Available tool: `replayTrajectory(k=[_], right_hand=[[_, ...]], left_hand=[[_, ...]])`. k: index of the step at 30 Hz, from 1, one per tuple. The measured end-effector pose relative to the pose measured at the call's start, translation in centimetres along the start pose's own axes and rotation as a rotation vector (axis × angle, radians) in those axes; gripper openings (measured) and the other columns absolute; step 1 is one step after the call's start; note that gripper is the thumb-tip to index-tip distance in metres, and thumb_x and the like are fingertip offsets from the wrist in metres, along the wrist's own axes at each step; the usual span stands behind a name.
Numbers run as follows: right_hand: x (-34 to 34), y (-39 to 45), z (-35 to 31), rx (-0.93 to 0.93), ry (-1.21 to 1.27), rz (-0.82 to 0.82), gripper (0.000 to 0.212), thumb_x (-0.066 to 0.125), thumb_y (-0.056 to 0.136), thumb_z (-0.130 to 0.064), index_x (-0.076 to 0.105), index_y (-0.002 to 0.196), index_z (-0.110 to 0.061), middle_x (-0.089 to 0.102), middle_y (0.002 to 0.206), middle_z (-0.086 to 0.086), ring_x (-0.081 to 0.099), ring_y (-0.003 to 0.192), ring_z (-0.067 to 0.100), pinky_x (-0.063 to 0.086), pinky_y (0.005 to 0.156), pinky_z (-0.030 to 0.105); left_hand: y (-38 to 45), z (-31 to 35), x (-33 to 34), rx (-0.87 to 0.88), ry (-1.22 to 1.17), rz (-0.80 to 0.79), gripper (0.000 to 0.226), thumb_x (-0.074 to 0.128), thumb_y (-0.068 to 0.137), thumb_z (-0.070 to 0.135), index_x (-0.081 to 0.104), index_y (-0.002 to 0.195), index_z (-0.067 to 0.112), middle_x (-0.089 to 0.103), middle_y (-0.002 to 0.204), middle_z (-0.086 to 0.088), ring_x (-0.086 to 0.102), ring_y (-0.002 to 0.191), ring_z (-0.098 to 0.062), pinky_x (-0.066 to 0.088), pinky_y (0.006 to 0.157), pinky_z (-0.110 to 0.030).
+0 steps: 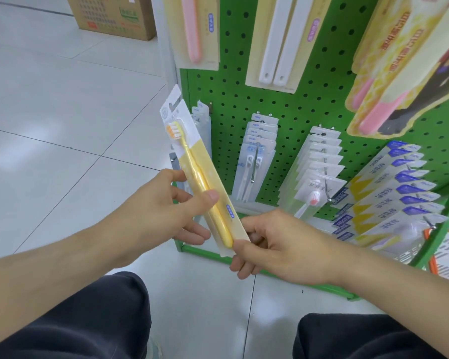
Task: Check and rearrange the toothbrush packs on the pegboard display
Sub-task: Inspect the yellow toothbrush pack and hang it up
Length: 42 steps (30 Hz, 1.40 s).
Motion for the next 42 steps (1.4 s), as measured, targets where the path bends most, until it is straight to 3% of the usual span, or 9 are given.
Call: replayTrajectory(k=[3,6,8,12,16,20,30,35,42], right_hand=[[0.4,0.0,-0.5,-0.116,-0.131,0.006,0.021,0.060,0.097,-0.041,0.065,0.092,-0.021,0.066,0.076,0.007,0.063,0.069,0.028,0.055,0.071,0.051],[0.9,0.2,-0.1,-0.106,-0.045,-0.049,0.031,0.062,0.094,-0.051,0.067,0.102,-0.022,0.069,0.090,0.003,0.066,0.086,0.026,0.055,0.087,0.051],[1.0,0.4,0.0,-0.085,0.166,-0.081,0.031,0.063,0.095,-0.043,0.065,0.116,-0.020,0.071,0.107,-0.003,0.068,0.104,0.017,0.053,0.100,0.046],[0.9,1.0,0.1,0.009,0.762,-0.133,0.052,0.068,0.087,-0.031,0.054,0.132,-0.007,0.066,0.121,0.023,0.066,0.115,0.035,0.051,0.103,0.054],[0.9,1.4,0.5,0.031,0.694,0.018,0.052,0.079,0.077,-0.021,0.056,0.121,-0.007,0.069,0.093,0.002,0.070,0.087,0.022,0.061,0.081,0.051],[0.9,1.4,0.4,0.001,0.551,0.018,0.044,0.084,0.078,-0.014,0.064,0.117,-0.014,0.074,0.098,-0.002,0.071,0.084,0.020,0.054,0.050,0.031],[-0.2,1.1,1.1,0.018,0.463,-0.046,0.041,0.084,0.075,-0.003,0.069,0.112,-0.011,0.075,0.111,0.012,0.071,0.096,0.046,0.060,0.080,0.054],[-0.4,1.0,0.8,0.043,0.396,-0.026,0.043,0.087,0.071,-0.001,0.071,0.107,-0.016,0.077,0.105,0.010,0.076,0.086,0.029,0.062,0.067,0.036],[-1.0,0.9,0.4,0.045,0.450,0.092,0.040,0.083,0.076,-0.009,0.071,0.115,-0.011,0.078,0.100,0.013,0.076,0.088,0.034,0.063,0.067,0.048]], left_hand=[[0.0,-0.2,0.2,0.016,0.013,0.004,0.057,0.077,0.083,0.022,0.045,0.131,0.020,0.065,0.106,-0.011,0.076,0.069,-0.031,0.064,0.066,-0.037],[0.2,-0.3,0.2,0.024,0.009,-0.005,0.049,0.076,0.084,0.016,0.047,0.124,0.018,0.065,0.103,-0.012,0.075,0.067,-0.032,0.063,0.062,-0.033],[0.3,-0.4,0.2,0.049,-0.019,-0.021,0.047,0.076,0.085,0.015,0.048,0.123,0.018,0.067,0.102,-0.011,0.075,0.068,-0.035,0.064,0.067,-0.035],[0.3,-0.4,0.3,0.121,-0.107,-0.051,0.044,0.075,0.084,0.013,0.053,0.122,0.017,0.071,0.097,-0.009,0.074,0.069,-0.040,0.064,0.072,-0.044],[0.2,-0.2,0.7,0.202,-0.154,-0.111,0.039,0.072,0.084,0.009,0.057,0.120,0.012,0.071,0.107,-0.015,0.075,0.077,-0.039,0.064,0.071,-0.040],[0.0,-0.5,1.0,0.208,-0.185,-0.312,0.054,0.068,0.075,-0.003,0.061,0.126,0.016,0.071,0.120,-0.008,0.074,0.101,-0.030,0.062,0.076,-0.036],[0.6,-1.5,0.7,0.148,-0.117,-0.248,0.051,0.063,0.091,-0.005,0.052,0.132,0.023,0.076,0.111,-0.002,0.075,0.097,-0.025,0.063,0.071,-0.039],[0.6,-1.8,1.1,0.134,-0.083,-0.268,0.052,0.063,0.092,-0.003,0.048,0.134,0.023,0.076,0.112,-0.002,0.075,0.096,-0.025,0.064,0.071,-0.041],[0.4,-2.0,2.2,0.160,0.036,-0.433,0.053,0.064,0.094,0.003,0.045,0.137,0.028,0.073,0.119,-0.004,0.075,0.096,-0.031,0.061,0.078,-0.053]])
Point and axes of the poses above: each hand's wrist, its own y-axis towards the middle knuckle, its own x-axis out of the palm, z = x × y, the point moved 3 cm from there along y, towards the middle knuckle
